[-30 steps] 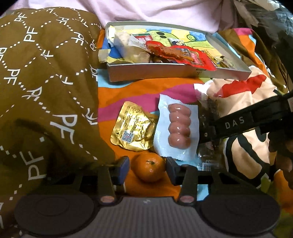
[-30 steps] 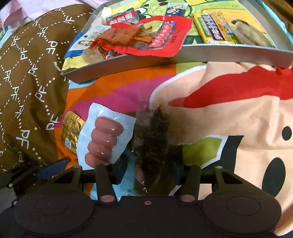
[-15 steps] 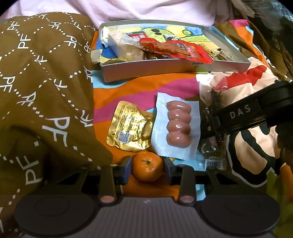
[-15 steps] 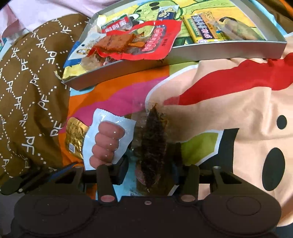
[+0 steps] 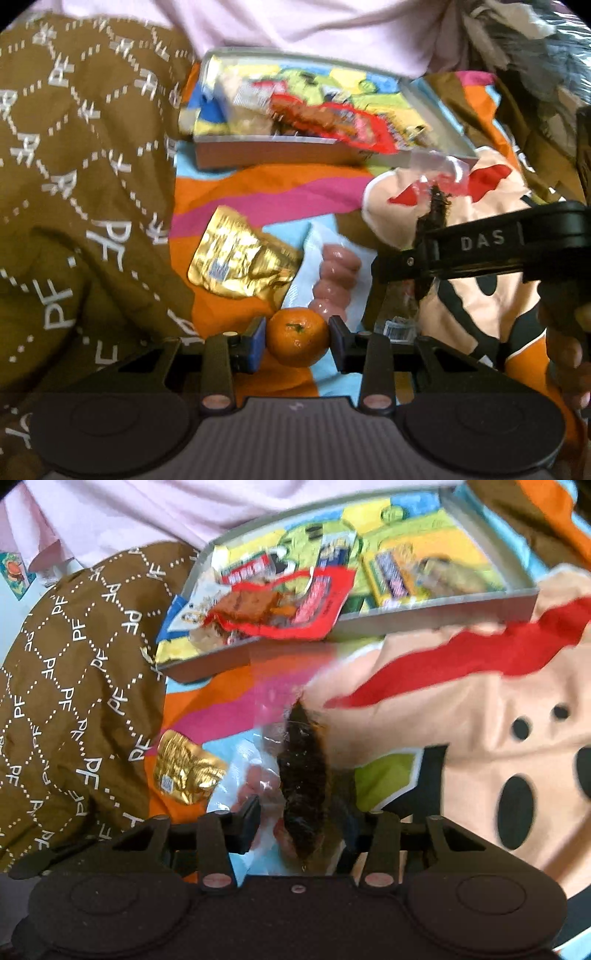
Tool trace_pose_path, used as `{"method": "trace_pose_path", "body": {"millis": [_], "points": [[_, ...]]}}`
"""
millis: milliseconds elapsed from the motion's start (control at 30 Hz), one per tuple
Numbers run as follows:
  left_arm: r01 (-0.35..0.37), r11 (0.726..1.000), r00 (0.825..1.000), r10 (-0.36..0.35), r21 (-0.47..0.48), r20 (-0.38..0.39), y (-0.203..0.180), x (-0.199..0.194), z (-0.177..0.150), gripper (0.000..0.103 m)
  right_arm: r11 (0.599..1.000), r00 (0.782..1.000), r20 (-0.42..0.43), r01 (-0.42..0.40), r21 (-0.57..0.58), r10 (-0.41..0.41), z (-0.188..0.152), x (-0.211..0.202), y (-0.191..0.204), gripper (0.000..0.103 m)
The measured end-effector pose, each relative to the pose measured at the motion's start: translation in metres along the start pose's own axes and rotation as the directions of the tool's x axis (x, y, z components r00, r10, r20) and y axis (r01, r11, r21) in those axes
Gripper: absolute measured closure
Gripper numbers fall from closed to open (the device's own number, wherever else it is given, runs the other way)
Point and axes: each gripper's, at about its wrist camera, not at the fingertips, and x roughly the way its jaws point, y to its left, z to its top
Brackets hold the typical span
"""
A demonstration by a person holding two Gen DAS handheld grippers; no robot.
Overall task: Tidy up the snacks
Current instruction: 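Carry the orange and dried-meat pack into the grey tray and open both tools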
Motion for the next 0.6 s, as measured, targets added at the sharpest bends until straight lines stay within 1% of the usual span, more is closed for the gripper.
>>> {"method": "trace_pose_path", "body": {"millis": [100, 167, 267, 367, 467, 600], "points": [[-0.009, 1.0, 0.998, 0.008, 0.009, 0.058, -0.006, -0.011, -0.001, 0.064, 1.0, 0.999, 0.049, 0.012, -0.021, -0.011, 0.002, -0.014, -0.001, 0.059], [-0.009, 1.0, 0.995, 0.009, 0.008, 0.097, -0.007, -0.018, 0.0, 0.064, 0.999, 0.998, 0.067, 0.015, -0.031, -0.013, 0.002, -0.018, -0.002, 0.059], [-0.012, 1.0, 0.991, 0.013, -0.008, 0.133, -0.008, -0.023, 0.003, 0.064, 0.998, 0.996, 0.092, 0.025, -0.052, -0.021, 0.002, -0.02, -0.003, 0.059], [-0.014, 0.999, 0.986, 0.02, -0.035, 0.163, -0.006, -0.026, 0.005, 0.064, 0.999, 0.992, 0.128, 0.01, -0.042, -0.004, 0.004, -0.025, -0.006, 0.059], [-0.018, 0.997, 0.981, 0.033, -0.079, 0.191, 0.001, -0.029, 0.009, 0.064, 0.999, 0.98, 0.198, -0.009, -0.05, 0.019, 0.01, -0.036, -0.003, 0.059], [-0.029, 0.991, 0.972, 0.058, -0.131, 0.229, 0.009, -0.035, 0.029, 0.064, 0.997, 0.947, 0.315, -0.031, -0.074, 0.053, 0.027, -0.044, -0.001, 0.059]]}}
